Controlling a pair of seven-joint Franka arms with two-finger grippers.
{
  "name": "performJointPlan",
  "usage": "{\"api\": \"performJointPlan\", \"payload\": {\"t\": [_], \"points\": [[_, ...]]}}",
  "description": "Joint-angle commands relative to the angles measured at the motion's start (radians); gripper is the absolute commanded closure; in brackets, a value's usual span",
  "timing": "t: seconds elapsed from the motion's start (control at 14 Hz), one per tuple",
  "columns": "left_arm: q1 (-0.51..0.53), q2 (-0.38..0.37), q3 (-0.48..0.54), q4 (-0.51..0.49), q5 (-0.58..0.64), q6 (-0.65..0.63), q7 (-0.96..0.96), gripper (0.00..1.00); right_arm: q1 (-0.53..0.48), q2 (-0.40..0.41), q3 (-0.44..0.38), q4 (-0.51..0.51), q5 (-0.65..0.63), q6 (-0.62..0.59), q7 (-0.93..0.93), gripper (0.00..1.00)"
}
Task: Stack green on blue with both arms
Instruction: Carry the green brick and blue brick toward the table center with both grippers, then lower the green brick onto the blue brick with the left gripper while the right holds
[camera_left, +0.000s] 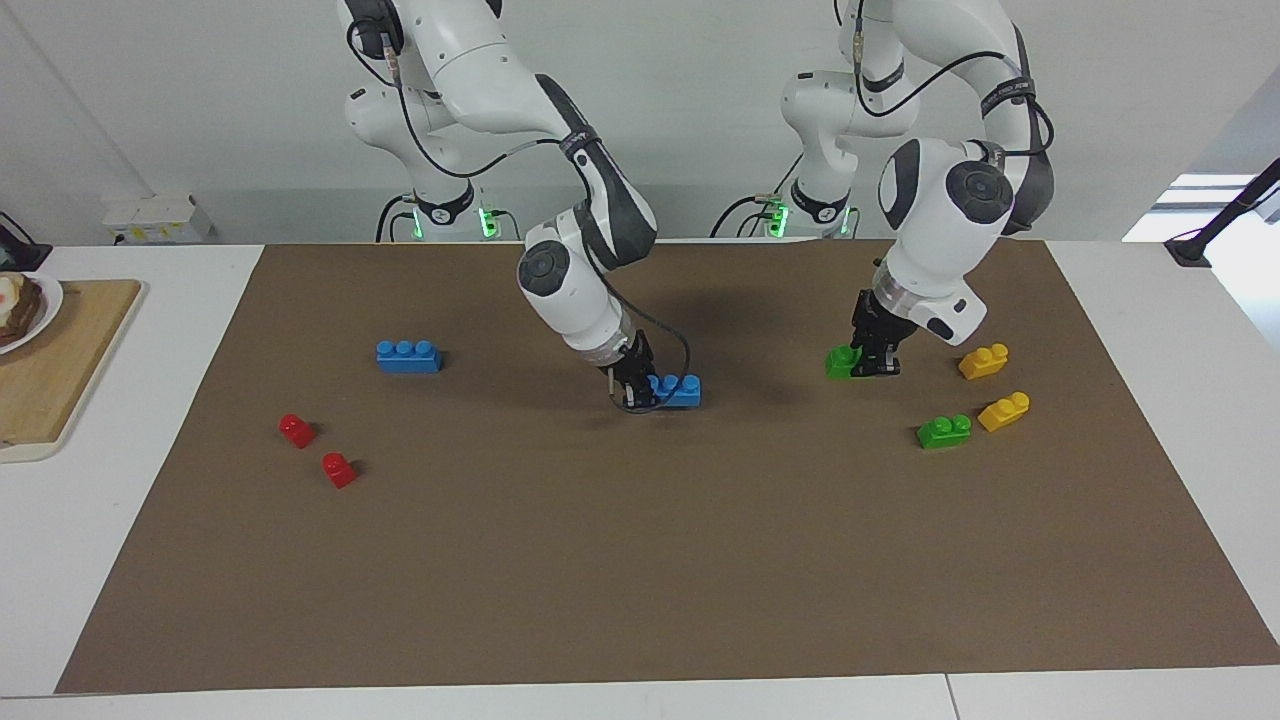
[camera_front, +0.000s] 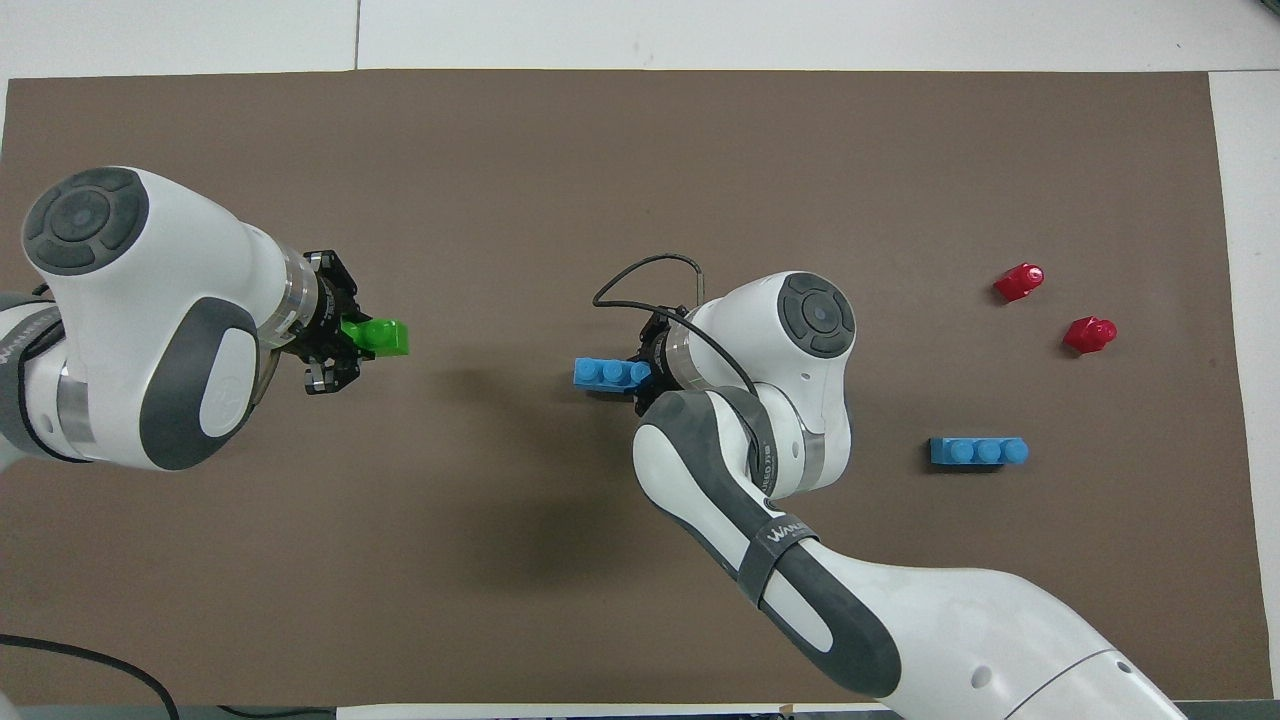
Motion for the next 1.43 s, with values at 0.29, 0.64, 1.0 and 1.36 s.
{"api": "performJointPlan", "payload": {"t": [0.29,0.64,1.0,1.36], "points": [[-0.128,0.031,0.011,0.023,0.000,0.068,-0.189,1.00,0.020,-0.004,0.005,-0.057,0.005,0.093,0.002,1.00],[-0.231,0.045,0.011,0.021,0.003,0.096,-0.216,1.00,0.026,-0.006,0.007,-0.074,0.005,0.120,-0.011,1.00],[-0.309,0.087,0.010,0.019,-0.006,0.128,-0.264,1.00,0.035,-0.006,0.008,-0.105,0.005,0.172,-0.040,1.00],[-0.349,0.164,0.008,0.064,-0.008,0.132,-0.264,1.00,0.035,-0.006,0.008,-0.111,0.006,0.183,-0.047,1.00]]}}
